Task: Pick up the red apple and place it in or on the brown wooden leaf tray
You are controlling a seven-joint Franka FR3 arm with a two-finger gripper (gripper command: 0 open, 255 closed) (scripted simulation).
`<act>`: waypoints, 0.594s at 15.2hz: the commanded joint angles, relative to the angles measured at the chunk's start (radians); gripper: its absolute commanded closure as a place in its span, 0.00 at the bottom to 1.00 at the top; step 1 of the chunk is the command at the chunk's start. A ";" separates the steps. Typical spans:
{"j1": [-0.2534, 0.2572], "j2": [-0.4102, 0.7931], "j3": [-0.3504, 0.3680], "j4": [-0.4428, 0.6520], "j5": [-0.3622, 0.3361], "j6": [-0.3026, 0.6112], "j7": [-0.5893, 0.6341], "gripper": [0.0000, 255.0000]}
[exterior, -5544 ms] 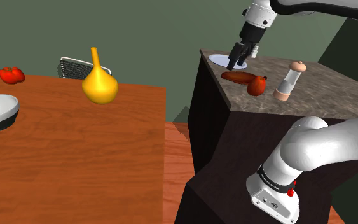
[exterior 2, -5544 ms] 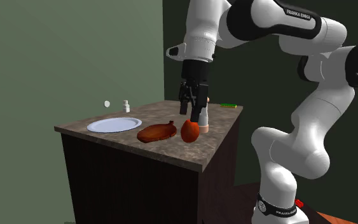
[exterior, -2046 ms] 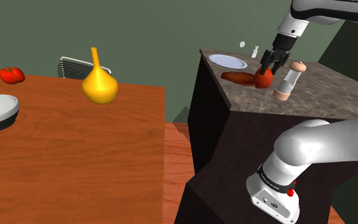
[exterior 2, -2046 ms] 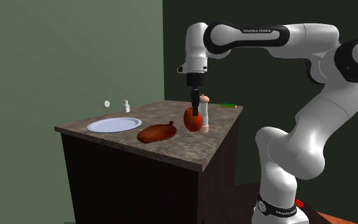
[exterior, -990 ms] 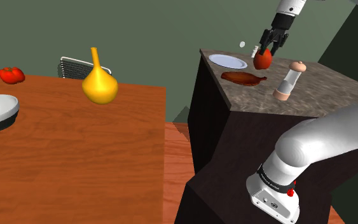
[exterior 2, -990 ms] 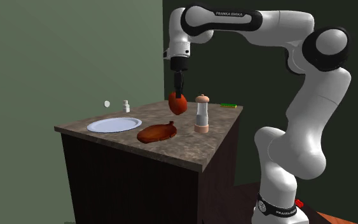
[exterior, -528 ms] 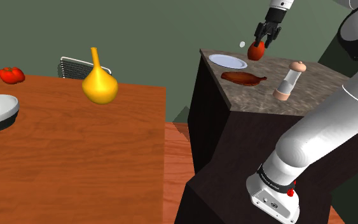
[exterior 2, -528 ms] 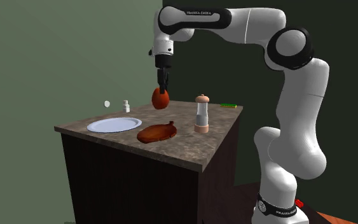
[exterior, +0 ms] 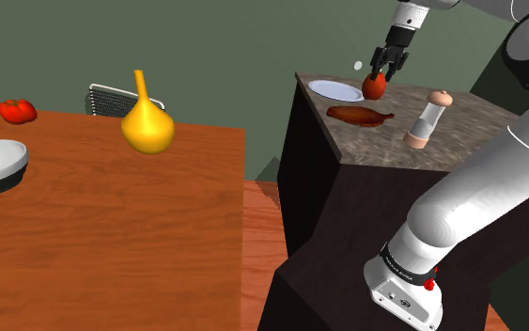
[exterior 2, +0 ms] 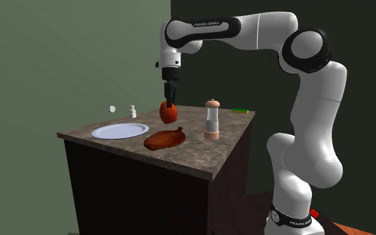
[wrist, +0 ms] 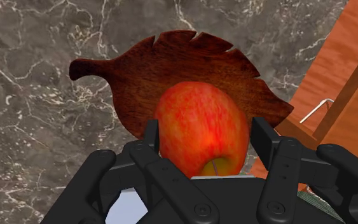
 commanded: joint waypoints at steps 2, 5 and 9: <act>-0.002 -0.010 0.000 -0.048 -0.005 0.040 0.001 1.00; -0.003 -0.018 0.000 -0.096 -0.009 0.081 0.002 1.00; -0.005 -0.025 -0.001 -0.157 -0.013 0.135 0.003 1.00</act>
